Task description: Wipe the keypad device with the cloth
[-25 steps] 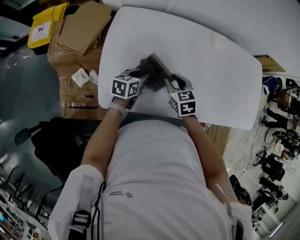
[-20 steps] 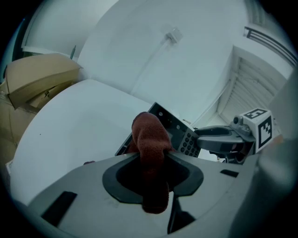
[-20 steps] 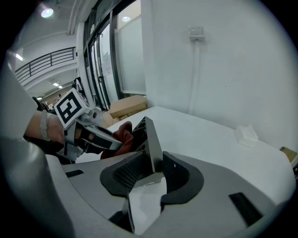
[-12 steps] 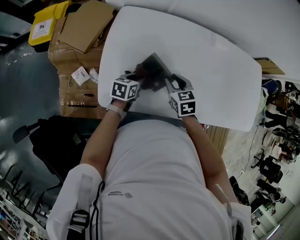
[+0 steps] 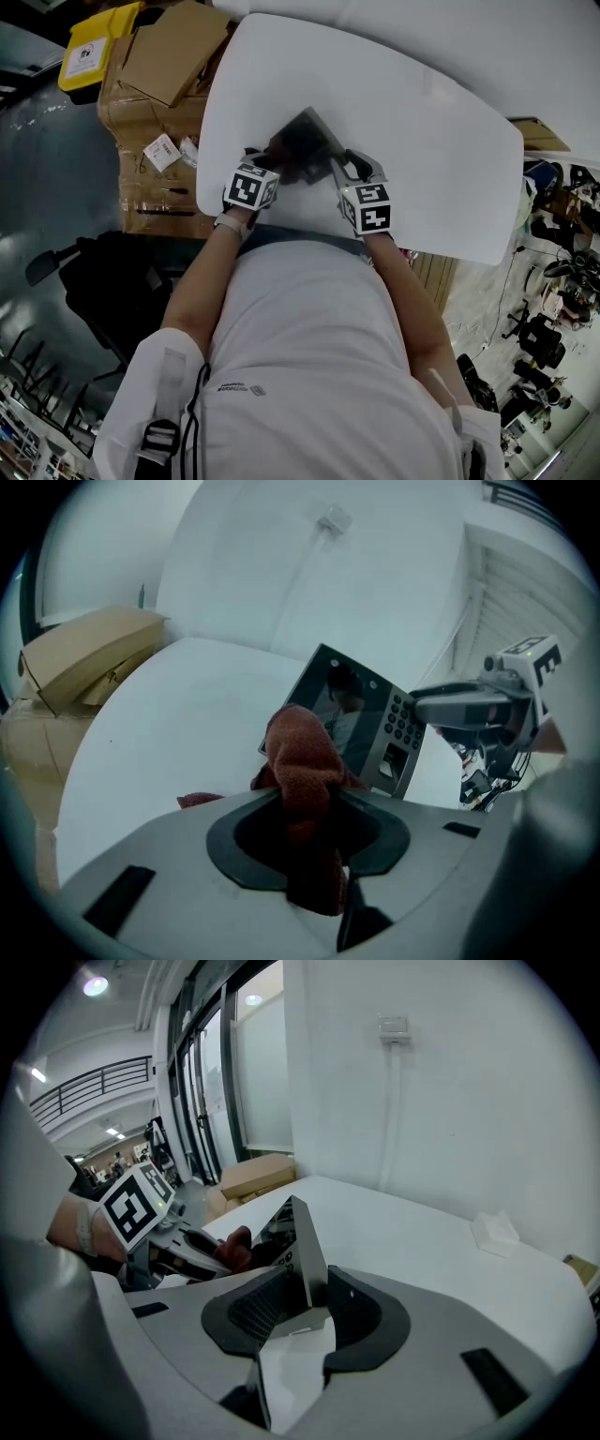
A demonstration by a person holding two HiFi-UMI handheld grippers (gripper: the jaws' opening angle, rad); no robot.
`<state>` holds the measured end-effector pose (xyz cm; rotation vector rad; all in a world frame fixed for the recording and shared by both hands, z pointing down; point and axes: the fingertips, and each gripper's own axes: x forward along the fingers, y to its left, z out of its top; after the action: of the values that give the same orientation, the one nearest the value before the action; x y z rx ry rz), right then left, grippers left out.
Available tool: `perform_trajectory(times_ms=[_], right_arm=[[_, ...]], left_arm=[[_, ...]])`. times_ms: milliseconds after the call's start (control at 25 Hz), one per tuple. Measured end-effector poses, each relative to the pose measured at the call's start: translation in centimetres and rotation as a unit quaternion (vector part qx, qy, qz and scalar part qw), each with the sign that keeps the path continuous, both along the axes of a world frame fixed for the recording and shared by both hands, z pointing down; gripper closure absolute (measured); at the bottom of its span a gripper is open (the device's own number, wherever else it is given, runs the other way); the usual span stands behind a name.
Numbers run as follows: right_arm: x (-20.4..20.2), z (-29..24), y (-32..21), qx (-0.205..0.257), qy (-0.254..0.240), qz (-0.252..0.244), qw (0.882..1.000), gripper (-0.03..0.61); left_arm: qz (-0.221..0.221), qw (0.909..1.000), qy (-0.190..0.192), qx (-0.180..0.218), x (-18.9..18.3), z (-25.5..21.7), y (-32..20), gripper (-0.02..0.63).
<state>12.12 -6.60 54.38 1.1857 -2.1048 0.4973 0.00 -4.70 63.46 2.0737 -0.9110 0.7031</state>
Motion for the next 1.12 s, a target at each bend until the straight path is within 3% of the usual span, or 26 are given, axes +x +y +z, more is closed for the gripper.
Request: perform_trajectory(times_ms=[280,520,800,1120], right_arm=[[0.4,-0.1,0.1,-0.007,-0.045,0.008,0.999,0.446],[2.2,-0.5,1.0,-0.025,-0.135,0.069,0.988,0.434],[2.4,-1.7,1.4,0.008,-0.101,0.033,0.994,0.442],[2.0,-1.4,1.2,-0.001,-0.106,0.015,0.994,0.491]], left_arm=[[0.024,0.999,-0.031,-0.023,-0.4,-0.7,1.1,0.494],[0.055,0.9964,0.059,0.025,2.9,-6.3,0.6,0.492],[0.088,0.9876,0.103,0.078,7.7,-11.2,-1.7,0.492],[0.09,0.9851,0.125,0.075,9.6,-11.1,-3.8,0.492]])
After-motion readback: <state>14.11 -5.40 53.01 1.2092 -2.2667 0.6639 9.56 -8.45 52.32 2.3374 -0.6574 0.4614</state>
